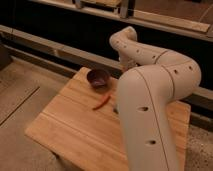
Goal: Place the eraser in the ceramic cup
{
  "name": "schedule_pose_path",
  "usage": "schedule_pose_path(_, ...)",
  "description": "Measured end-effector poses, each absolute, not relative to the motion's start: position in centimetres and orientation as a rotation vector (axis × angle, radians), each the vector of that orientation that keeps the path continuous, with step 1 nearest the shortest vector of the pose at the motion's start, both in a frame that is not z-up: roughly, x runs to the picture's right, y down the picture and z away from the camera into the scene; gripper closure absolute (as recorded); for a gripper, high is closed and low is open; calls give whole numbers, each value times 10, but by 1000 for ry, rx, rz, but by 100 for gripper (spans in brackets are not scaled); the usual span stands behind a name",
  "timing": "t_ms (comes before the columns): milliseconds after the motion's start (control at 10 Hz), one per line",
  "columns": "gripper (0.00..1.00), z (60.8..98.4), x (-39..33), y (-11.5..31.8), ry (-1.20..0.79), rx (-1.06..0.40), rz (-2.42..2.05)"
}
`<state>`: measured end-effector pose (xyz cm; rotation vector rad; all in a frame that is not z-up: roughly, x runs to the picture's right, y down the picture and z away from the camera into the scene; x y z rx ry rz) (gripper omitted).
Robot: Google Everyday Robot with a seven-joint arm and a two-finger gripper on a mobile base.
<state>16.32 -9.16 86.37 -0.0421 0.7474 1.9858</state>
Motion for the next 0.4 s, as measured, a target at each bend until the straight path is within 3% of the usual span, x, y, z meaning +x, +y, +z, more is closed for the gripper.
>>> schedule_pose_path(400,57,863,164,-92,757,-45,1987)
